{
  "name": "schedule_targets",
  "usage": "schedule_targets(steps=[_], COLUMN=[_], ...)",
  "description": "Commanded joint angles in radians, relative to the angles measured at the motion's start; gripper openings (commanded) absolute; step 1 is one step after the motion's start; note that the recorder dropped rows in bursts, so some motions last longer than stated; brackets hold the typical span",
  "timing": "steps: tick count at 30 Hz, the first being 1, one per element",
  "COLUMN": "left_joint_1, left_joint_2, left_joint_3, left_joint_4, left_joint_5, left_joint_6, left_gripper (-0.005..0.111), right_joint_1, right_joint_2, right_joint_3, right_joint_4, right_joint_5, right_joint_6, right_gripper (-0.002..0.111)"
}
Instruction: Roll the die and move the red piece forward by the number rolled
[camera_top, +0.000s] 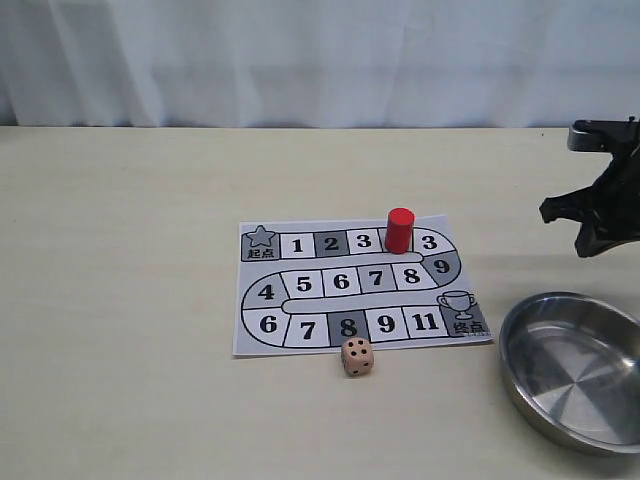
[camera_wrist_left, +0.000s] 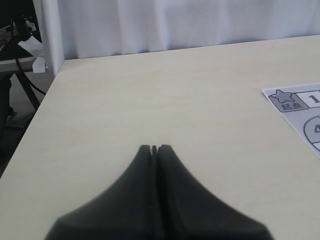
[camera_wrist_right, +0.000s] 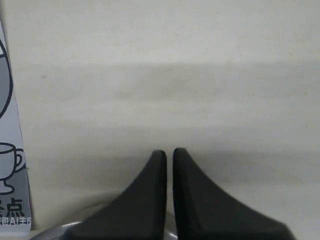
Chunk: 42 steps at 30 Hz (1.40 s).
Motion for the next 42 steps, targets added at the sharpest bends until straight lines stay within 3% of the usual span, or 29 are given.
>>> schedule_targets(steps=[1,31,42], left_joint_1=[0.0,0.0,0.0], left_joint_2=[0.0,0.0,0.0], left_joint_3=[0.002,0.002,0.002], left_joint_4=[-0.006,-0.006,-0.006], left_joint_5=[-0.012,-0.012,-0.012], left_joint_6=[-0.004,-0.004,-0.004], left_gripper=[0.0,0.0,0.0], right_joint_1=[-0.006,-0.006,0.0], right_joint_2=[-0.057,-0.896,-1.449], right_joint_3=[0.003,0.005,0.005], right_joint_4=[-0.013,-0.003,0.002], right_joint_5=[-0.002,0.171,0.224], right_joint_6=[0.004,0.005,0.005], right_gripper=[0.004,0.004,0.004])
